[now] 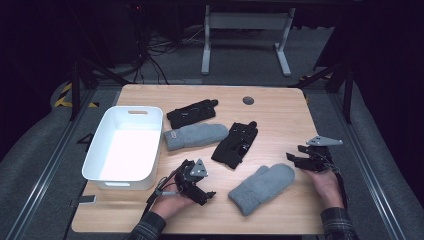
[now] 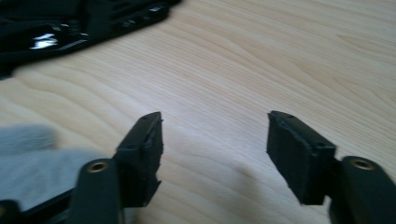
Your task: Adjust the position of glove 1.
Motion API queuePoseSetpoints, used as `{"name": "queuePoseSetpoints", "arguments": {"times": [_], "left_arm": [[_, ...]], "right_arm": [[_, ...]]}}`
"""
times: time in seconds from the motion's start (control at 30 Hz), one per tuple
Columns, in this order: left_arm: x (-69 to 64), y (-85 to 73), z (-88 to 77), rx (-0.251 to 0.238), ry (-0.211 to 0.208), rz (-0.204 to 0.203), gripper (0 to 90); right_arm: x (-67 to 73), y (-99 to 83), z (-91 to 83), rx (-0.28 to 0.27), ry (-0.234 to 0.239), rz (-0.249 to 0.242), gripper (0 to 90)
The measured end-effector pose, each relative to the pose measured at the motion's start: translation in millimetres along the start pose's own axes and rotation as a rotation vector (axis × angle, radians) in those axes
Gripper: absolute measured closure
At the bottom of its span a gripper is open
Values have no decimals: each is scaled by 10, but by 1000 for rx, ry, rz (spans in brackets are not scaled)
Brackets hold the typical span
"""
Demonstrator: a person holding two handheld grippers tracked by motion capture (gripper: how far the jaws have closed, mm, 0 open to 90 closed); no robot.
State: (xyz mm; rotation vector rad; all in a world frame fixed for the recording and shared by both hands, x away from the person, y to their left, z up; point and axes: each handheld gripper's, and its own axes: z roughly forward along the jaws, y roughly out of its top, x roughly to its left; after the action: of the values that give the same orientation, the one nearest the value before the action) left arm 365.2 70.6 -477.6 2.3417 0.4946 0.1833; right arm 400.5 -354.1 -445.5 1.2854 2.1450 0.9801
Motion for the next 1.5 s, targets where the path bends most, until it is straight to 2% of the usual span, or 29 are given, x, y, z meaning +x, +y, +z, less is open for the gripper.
{"name": "queuePoseSetpoints", "arguments": {"times": [0.1, 0.23, 0.33, 0.5, 0.53, 0.57, 0.67, 0.7, 0.8, 0.83, 0.93, 1.03, 1.1, 1.13, 1.2, 1.27, 1.3, 1.37, 1.43, 1.5], "left_arm": [[0, 0, 0, 0, 1, 0, 5], [-1, 2, 1, 1, 0, -1, 3], [-4, 10, -9, 8, 5, -5, 13], [38, 59, -65, 31, 8, -23, 73], [46, 74, -78, 15, 10, -48, 89], [57, 91, -96, 10, 20, -55, 112], [87, 131, -121, 10, 30, -57, 156], [100, 147, -134, 26, 34, -43, 171], [125, 179, -151, 29, 37, -39, 273], [146, 203, -161, 11, 33, -52, 273], [210, 250, -182, 9, 23, -70, 418], [287, 308, -201, 2, 47, -81, 525], [361, 343, -206, 6, 54, -111, 629], [384, 357, -205, 10, 63, -112, 707], [436, 390, -210, 1, 85, -115, 808], [504, 426, -206, 10, 109, -140, 896], [549, 465, -190, 24, 132, -143, 897], [615, 512, -164, 23, 146, -164, 898], [661, 562, -129, 22, 170, -164, 898], [725, 618, -82, 28, 161, -172, 898]], "right_arm": [[-85, -58, 39, 1, -24, 29, 301], [-116, -104, 64, 19, -50, 29, 278], [-134, -132, 64, 5, -56, 45, 263], [-127, -174, 119, 22, -59, 37, 234], [-127, -175, 118, 22, -60, 39, 234], [-126, -175, 118, 23, -60, 38, 232], [-125, -175, 121, 24, -61, 39, 216], [-126, -175, 122, 25, -61, 40, 213], [-126, -175, 122, 25, -61, 41, 211], [-127, -175, 122, 25, -60, 42, 209], [-129, -174, 122, 27, -59, 42, 207], [-129, -174, 122, 27, -60, 42, 206], [-128, -174, 122, 27, -61, 42, 205], [-128, -175, 122, 27, -62, 43, 205], [-128, -174, 122, 27, -62, 43, 204], [-128, -175, 122, 27, -62, 42, 205], [-127, -175, 123, 26, -63, 43, 204], [-129, -174, 123, 27, -62, 42, 205], [-129, -174, 122, 27, -62, 42, 204], [-129, -175, 123, 27, -62, 43, 205]]}}
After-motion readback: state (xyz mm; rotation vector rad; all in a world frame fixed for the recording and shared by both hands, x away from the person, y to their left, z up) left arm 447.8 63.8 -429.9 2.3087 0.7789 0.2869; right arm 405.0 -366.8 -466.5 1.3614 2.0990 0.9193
